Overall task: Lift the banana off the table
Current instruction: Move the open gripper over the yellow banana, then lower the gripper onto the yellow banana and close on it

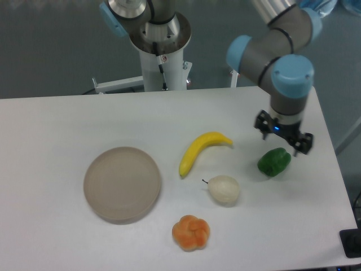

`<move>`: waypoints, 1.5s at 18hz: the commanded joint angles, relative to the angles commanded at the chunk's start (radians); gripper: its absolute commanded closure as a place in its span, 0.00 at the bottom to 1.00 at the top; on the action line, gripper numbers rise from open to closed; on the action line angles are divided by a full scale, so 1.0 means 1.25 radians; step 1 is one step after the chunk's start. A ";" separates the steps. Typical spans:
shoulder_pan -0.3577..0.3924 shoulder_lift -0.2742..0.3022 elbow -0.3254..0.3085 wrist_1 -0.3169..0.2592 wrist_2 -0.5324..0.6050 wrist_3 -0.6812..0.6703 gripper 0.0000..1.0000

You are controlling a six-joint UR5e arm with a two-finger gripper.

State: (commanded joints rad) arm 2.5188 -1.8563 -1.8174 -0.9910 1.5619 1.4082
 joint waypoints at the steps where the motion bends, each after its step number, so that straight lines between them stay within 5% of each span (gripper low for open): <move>1: -0.001 0.011 -0.021 0.001 -0.023 -0.001 0.00; 7: -0.037 0.072 -0.107 0.021 -0.049 -0.069 0.00; 11: -0.076 0.091 -0.179 0.105 -0.044 -0.158 0.00; 20: -0.168 0.041 -0.189 0.140 0.050 -0.272 0.00; 27: -0.207 0.019 -0.193 0.140 0.068 -0.263 0.00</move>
State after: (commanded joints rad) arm 2.2596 -1.8331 -2.0586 -0.8161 1.6475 1.0799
